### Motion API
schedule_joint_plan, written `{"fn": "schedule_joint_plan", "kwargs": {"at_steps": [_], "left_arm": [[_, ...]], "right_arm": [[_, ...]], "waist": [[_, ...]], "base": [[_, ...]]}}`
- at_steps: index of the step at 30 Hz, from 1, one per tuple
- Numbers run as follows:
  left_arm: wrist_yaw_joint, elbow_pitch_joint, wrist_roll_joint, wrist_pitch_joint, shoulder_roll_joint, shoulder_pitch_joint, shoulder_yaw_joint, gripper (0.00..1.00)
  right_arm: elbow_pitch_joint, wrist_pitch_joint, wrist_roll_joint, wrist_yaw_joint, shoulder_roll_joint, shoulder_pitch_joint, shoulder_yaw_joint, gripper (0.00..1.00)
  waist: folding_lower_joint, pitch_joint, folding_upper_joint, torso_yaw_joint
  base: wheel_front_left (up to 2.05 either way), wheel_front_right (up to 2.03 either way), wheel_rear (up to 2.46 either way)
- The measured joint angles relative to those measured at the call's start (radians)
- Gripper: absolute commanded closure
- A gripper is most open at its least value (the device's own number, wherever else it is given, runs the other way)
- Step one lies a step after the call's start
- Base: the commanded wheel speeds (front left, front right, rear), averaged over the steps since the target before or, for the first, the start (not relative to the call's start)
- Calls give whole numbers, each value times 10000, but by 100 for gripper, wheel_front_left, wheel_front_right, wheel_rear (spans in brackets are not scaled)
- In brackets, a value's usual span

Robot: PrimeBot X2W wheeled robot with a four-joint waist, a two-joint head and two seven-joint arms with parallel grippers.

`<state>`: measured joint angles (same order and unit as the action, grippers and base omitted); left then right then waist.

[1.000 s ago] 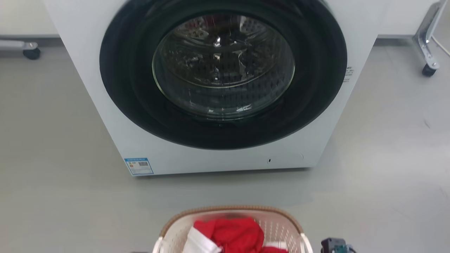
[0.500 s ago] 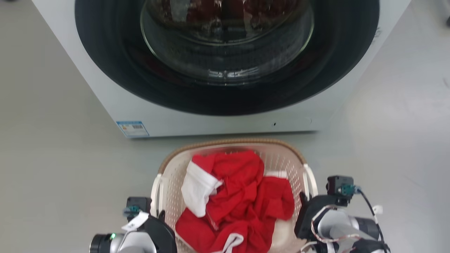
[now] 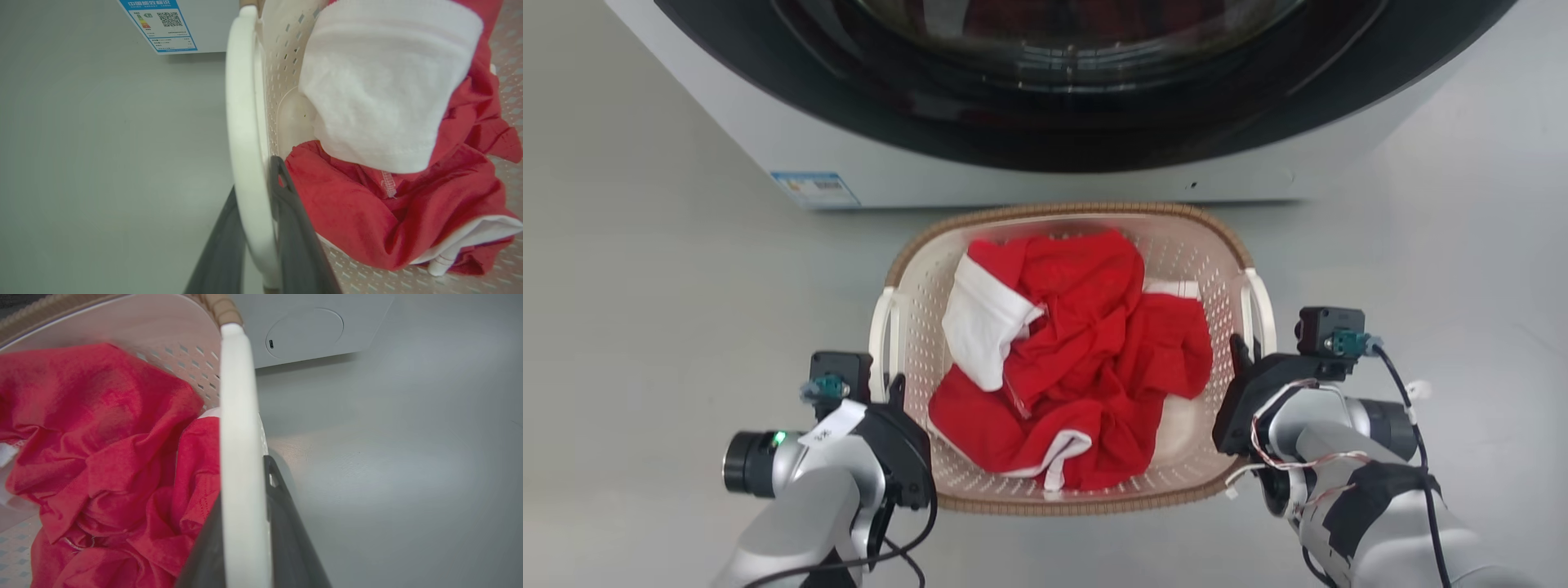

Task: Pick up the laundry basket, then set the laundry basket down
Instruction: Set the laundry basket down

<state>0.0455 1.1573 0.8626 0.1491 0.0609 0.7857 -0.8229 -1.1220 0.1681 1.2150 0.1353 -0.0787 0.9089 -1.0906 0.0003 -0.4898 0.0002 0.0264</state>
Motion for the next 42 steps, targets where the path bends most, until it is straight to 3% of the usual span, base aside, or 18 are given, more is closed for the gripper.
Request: {"fn": "schedule_joint_plan", "kwargs": {"at_steps": [27, 42], "left_arm": [[-6, 107, -209, 479, 10, 2338, 86, 100], [-27, 328, -399, 746, -4, 2792, 98, 100]], "right_arm": [[-579, 487, -380, -242, -75, 2235, 17, 100], [-570, 744, -382, -301, -79, 2395, 19, 100]], "waist": [[-1, -3940, 0, 467], [-4, -4232, -3, 574]], "base": [[0, 0, 0], [0, 0, 0]]}}
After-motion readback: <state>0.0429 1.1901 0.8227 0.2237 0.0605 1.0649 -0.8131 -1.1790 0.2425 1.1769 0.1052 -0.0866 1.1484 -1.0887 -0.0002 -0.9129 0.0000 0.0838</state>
